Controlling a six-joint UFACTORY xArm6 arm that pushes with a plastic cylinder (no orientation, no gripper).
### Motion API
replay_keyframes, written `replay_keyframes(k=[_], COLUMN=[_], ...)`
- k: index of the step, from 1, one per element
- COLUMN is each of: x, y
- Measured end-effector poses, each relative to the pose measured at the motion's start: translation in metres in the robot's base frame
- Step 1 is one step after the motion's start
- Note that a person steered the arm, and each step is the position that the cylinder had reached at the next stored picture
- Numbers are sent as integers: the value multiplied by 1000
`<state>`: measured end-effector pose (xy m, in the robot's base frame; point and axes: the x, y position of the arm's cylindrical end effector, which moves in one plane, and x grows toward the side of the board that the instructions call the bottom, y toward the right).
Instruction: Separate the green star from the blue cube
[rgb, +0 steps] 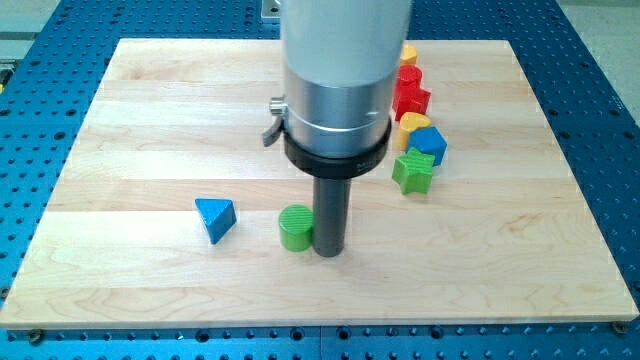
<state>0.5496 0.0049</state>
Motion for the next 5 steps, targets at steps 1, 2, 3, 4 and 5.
replay_keyframes(k=[1,2,3,4,5], x=[-1,-9,-12,-12,-41], y=[-3,-2,9,84,162])
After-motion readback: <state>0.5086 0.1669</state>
